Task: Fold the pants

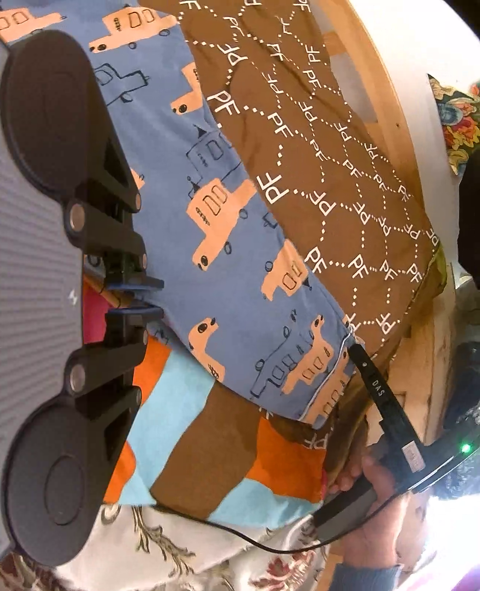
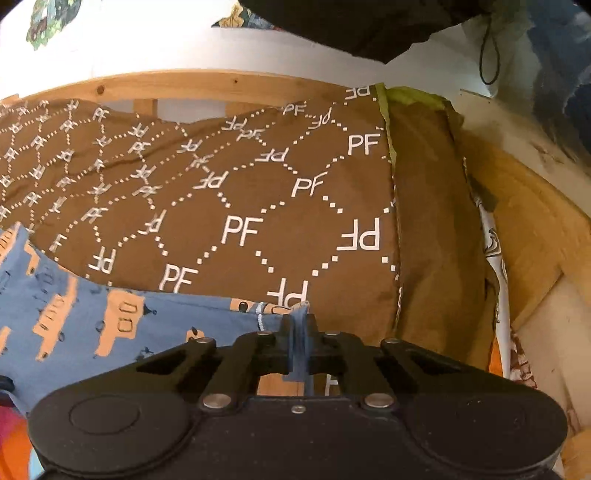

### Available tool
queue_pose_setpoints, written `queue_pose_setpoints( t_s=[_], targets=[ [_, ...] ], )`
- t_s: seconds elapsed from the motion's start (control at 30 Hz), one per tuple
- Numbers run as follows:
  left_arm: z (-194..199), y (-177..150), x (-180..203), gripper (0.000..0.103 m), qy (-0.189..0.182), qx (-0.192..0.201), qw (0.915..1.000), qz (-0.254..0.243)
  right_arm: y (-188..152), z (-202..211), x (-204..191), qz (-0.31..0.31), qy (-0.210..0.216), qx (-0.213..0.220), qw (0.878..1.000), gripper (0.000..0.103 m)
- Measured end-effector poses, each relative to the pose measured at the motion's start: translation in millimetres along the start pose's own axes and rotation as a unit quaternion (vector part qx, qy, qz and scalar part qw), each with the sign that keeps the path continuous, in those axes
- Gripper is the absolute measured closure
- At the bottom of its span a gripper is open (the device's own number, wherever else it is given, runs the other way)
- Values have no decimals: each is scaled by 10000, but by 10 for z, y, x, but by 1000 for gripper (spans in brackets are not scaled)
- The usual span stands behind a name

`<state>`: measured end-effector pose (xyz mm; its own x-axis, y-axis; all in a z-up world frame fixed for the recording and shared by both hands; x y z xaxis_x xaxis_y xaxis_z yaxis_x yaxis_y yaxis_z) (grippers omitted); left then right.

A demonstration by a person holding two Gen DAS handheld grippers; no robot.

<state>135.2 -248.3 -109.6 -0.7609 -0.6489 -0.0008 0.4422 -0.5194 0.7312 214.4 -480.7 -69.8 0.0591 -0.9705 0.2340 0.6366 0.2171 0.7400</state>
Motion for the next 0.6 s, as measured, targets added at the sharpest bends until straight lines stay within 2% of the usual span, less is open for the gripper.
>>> queue_pose_setpoints(
  t_s=[0.1, 0.13, 0.17, 0.2, 0.23, 0.37, 0.47, 0.53, 0.6],
  targets=[
    [-52, -66, -7, 91, -187, -175, 9994, 237, -39, -103, -6, 201, -126, -98, 9997, 99],
    [-34, -76, -13, 82, -243, -149, 9991, 309, -51, -120, -5, 192, -126, -120, 9997, 98],
    [-6, -80, -24, 73, -316, -141, 9988, 352, -68, -113, 3, 212, -172, -142, 9995, 91],
    [35, -72, -43, 54, -349, -114, 9987, 367, -76, -86, 13, 254, -272, -148, 9992, 84],
    [84, -48, -77, 43, -328, -30, 9987, 380, -83, -35, 20, 264, -353, -120, 9990, 73],
    [332, 68, -356, 41, -151, 197, 9984, 500, -120, 289, -115, 381, -478, 174, 9980, 62],
    [474, 159, -786, 36, 586, 407, 9947, 743, -290, 383, -411, 523, -143, 147, 9984, 61],
    [533, 155, -1179, 36, 1293, 375, 9870, 872, -423, 327, -542, 597, -22, -32, 9982, 62],
    [568, 131, -1583, 36, 1924, 285, 9756, 1023, -579, 242, -493, 611, -311, -328, 9971, 65]
  ],
)
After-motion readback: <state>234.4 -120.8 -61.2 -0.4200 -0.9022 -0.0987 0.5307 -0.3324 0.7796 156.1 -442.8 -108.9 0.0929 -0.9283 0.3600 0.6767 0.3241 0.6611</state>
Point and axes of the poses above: each gripper's, at about its wrist camera, not at the fingertips, and z roughly against the way its jaws point, x to its right, y to its top, the point moved 8 cm from there along -z, roughly the way its jaws point, and after that the axes turned 5 degrees about z, right-handed, at the moved point
